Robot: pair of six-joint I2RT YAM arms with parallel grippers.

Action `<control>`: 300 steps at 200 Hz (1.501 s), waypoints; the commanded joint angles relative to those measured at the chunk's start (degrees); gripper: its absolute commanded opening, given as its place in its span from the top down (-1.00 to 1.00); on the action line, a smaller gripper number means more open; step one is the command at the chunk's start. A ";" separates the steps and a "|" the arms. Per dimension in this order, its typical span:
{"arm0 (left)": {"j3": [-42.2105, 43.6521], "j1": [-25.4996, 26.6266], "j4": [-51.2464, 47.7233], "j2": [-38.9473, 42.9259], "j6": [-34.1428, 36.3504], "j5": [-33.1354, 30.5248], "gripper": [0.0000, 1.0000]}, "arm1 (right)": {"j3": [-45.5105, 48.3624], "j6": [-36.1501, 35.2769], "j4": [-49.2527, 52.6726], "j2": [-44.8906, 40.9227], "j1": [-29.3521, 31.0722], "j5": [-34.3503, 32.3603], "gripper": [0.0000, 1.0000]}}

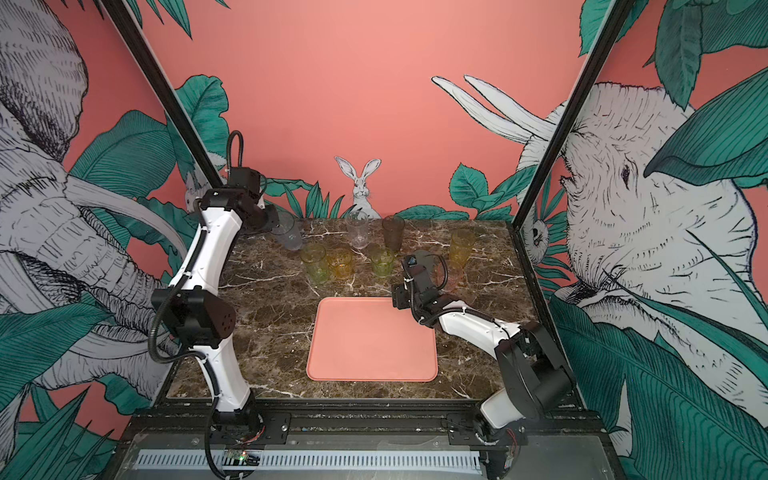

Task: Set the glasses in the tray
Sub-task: 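Lift the clear blue-rimmed cup with the left gripper and carry it toward the pink tray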

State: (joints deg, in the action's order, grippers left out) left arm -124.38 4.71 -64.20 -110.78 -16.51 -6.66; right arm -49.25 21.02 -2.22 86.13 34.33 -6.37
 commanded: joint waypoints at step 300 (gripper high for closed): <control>46.23 25.72 -2.80 37.83 -9.94 -1.92 1.00 | 0.05 0.98 -2.62 0.40 -0.22 -0.26 -0.44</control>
State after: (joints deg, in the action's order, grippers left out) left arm -79.09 30.09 -72.31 -71.68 -24.27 -9.37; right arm -48.97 21.26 -3.99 86.52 34.33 -6.59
